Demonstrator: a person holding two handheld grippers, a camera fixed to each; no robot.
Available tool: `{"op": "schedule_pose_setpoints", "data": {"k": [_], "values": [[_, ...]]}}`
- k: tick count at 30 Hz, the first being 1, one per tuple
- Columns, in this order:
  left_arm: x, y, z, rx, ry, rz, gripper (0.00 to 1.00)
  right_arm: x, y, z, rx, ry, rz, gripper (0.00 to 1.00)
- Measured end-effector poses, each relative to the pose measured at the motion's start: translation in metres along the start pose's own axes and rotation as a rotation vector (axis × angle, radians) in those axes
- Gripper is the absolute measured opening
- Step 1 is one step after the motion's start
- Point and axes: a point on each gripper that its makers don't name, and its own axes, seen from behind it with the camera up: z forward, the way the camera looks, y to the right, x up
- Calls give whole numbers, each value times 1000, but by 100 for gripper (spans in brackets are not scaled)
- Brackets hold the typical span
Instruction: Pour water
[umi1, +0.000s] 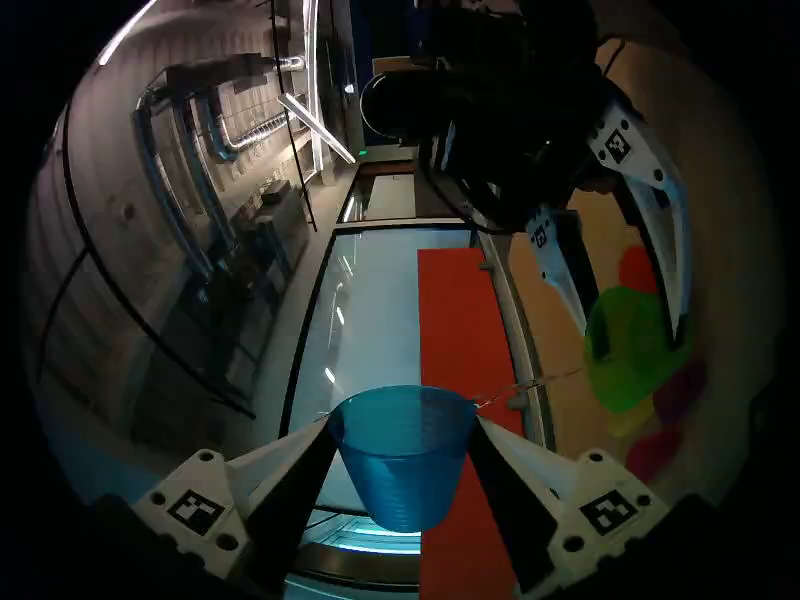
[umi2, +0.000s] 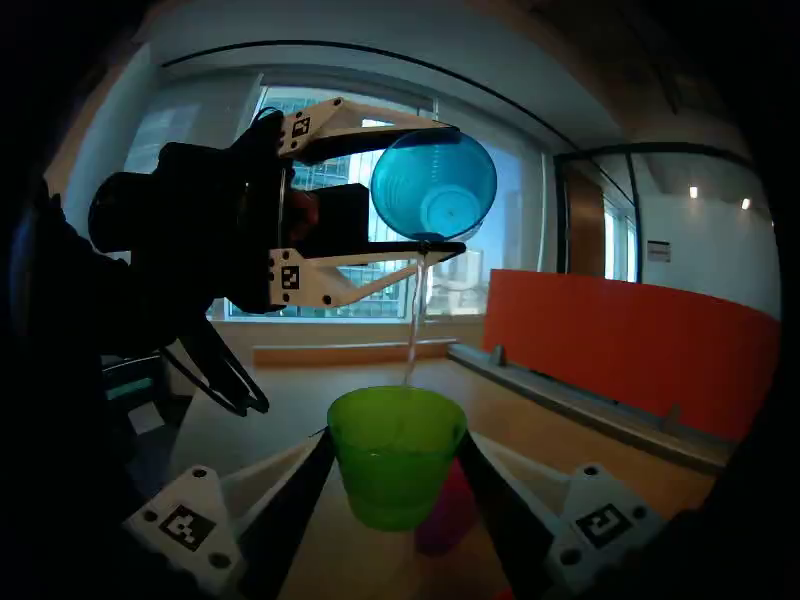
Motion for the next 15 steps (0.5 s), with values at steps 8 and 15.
{"op": "schedule_pose_setpoints", "data": {"k": [8,15], "values": [[3,1,0,-1,1,45,88,0,0,1,2,3,1,89],[6,3,-2,-2,4,78,88,0,2,1,-4,1,2,89]]}}
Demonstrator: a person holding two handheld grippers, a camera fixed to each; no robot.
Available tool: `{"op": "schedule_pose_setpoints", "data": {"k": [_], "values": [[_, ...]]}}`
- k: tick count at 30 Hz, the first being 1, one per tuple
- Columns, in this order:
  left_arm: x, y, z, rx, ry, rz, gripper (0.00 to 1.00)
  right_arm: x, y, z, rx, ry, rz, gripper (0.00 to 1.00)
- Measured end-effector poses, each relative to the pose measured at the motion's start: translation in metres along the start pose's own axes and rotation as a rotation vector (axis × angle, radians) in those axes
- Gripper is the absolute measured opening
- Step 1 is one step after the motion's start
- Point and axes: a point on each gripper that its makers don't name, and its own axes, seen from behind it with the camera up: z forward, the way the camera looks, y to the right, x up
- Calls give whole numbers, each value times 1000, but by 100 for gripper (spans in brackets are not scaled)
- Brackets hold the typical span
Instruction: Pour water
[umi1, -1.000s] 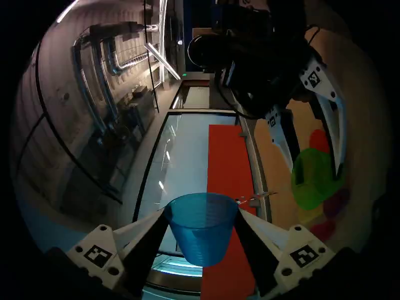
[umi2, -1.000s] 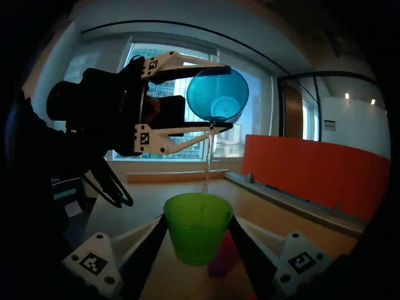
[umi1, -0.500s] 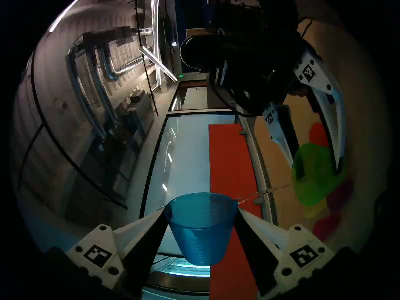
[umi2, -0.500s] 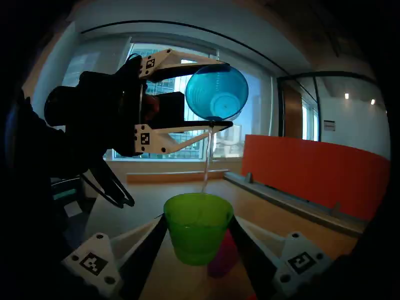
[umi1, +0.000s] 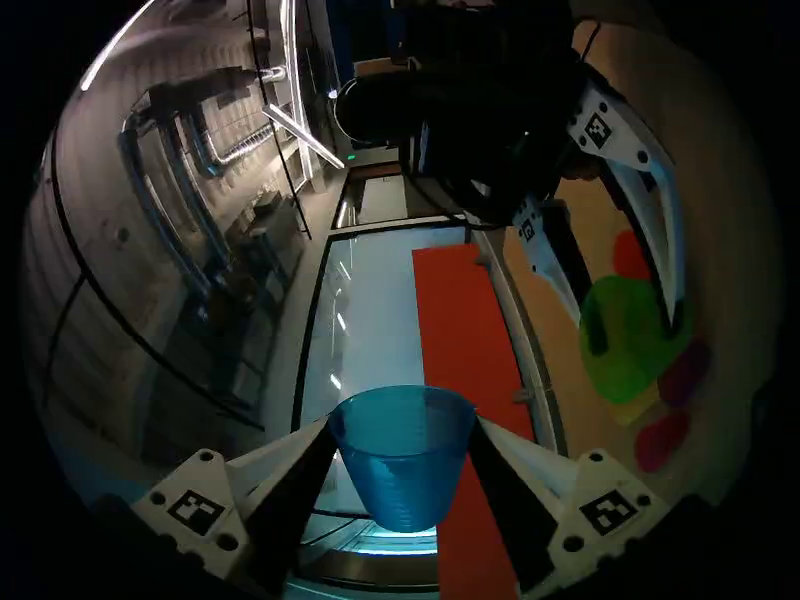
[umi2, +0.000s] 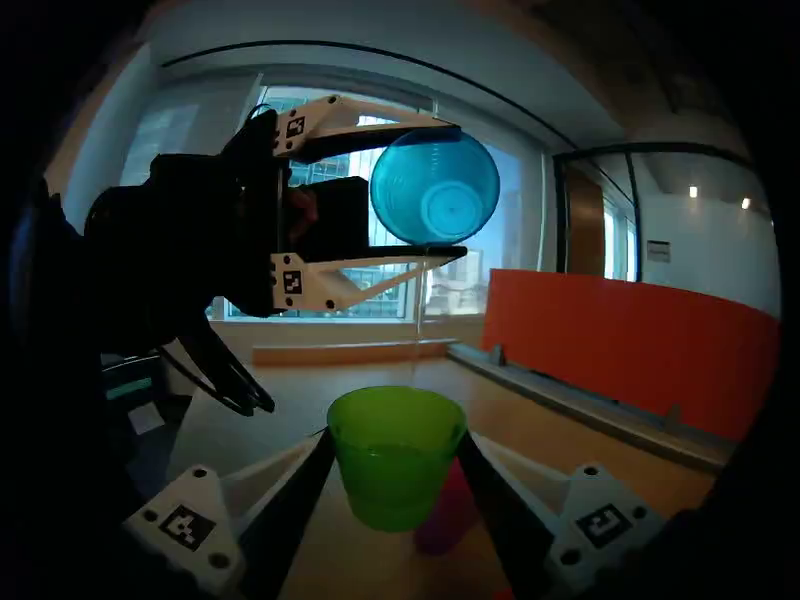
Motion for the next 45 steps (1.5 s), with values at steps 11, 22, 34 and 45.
{"op": "schedule_pose_setpoints", "data": {"k": [11,22,34,45], "values": [[1,3,-1,2,-3,14,88,-1,1,-2,-2,0,2,89],[-2,0,0,6,-4,8,88,-2,0,-1,-3,0,3,89],[-4,-1,1,10,-7,3,88,0,0,0,-4,1,1,89],[-14,0,4,21,-25,-91,88,1,2,-2,-15,8,5,89]]}}
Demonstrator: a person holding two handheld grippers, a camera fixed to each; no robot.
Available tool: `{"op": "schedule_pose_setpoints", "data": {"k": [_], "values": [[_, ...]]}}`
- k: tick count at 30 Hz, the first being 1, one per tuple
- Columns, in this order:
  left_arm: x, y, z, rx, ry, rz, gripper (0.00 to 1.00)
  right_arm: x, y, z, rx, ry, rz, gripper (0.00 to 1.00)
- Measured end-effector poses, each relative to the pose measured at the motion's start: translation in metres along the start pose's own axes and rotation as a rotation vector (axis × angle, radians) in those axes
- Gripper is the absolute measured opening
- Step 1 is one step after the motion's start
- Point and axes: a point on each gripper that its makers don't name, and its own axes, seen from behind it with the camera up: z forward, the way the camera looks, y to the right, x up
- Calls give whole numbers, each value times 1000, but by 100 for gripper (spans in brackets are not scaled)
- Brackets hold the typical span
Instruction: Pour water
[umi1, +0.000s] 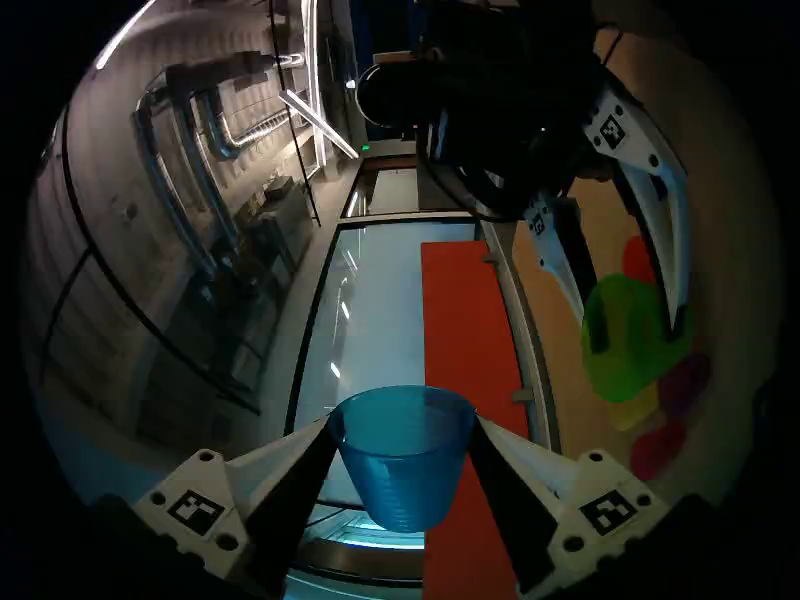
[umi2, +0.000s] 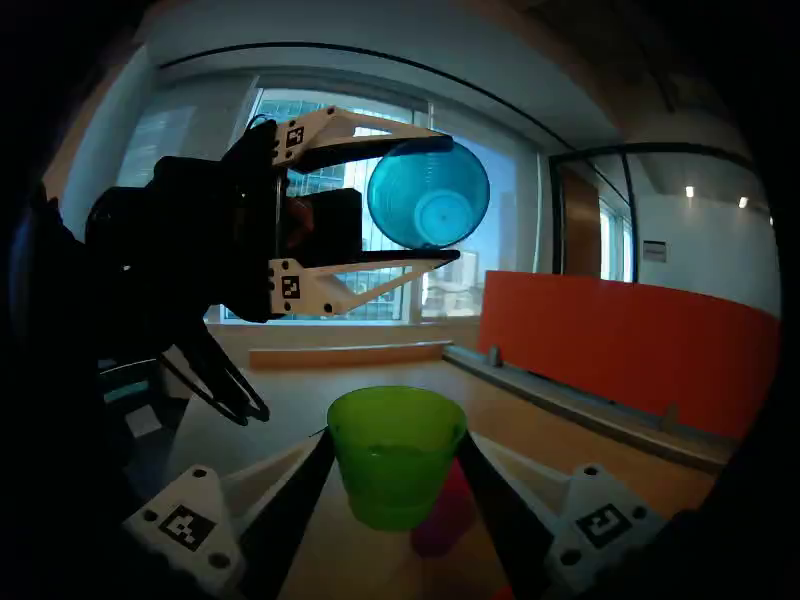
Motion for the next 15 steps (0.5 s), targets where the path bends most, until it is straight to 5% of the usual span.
{"op": "schedule_pose_setpoints", "data": {"k": [15], "values": [[-32,-2,1,38,-47,-431,88,6,2,-4,-11,18,10,89]]}}
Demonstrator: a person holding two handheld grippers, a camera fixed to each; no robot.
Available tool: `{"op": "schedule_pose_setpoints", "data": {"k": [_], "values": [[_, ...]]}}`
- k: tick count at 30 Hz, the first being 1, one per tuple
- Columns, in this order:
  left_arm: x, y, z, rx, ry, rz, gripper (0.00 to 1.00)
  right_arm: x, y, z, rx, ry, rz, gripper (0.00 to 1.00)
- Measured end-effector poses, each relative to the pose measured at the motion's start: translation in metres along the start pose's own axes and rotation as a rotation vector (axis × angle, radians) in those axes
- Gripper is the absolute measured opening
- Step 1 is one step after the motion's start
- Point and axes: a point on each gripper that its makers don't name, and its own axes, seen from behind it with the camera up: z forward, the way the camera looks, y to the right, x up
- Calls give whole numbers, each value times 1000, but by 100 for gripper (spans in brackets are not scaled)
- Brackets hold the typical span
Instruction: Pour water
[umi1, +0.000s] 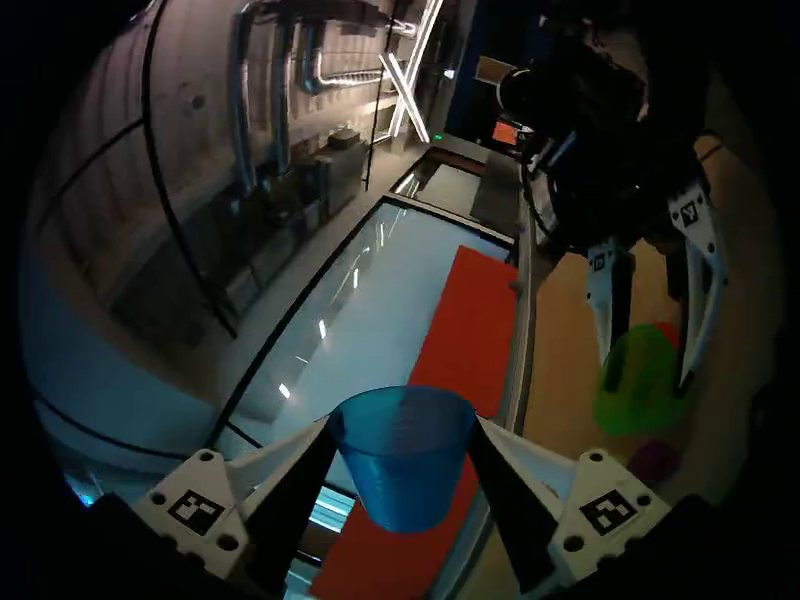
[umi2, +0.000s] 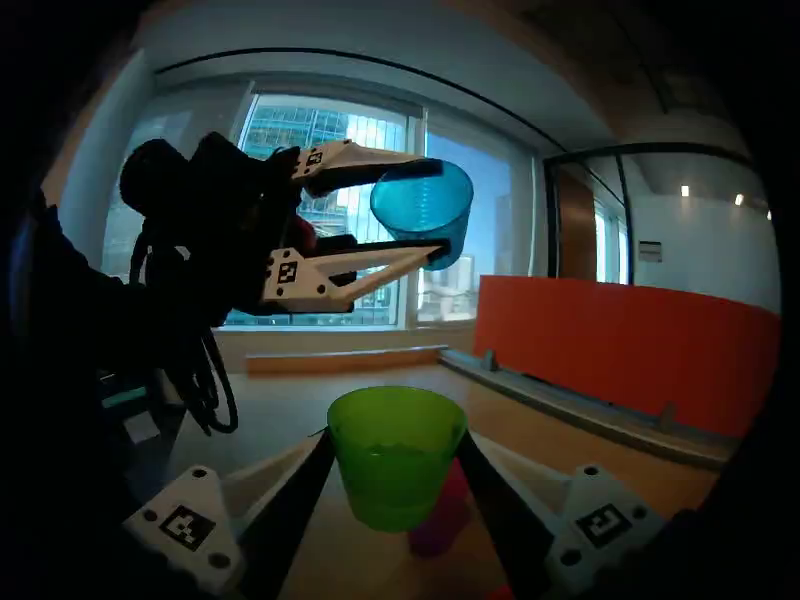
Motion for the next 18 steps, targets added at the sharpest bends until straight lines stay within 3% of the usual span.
{"op": "schedule_pose_setpoints", "data": {"k": [12,18], "values": [[-14,0,-6,4,-44,-321,88,4,-1,-3,-6,7,-5,89],[-26,4,-3,-2,-92,-516,88,7,-1,-6,-8,11,-10,89]]}}
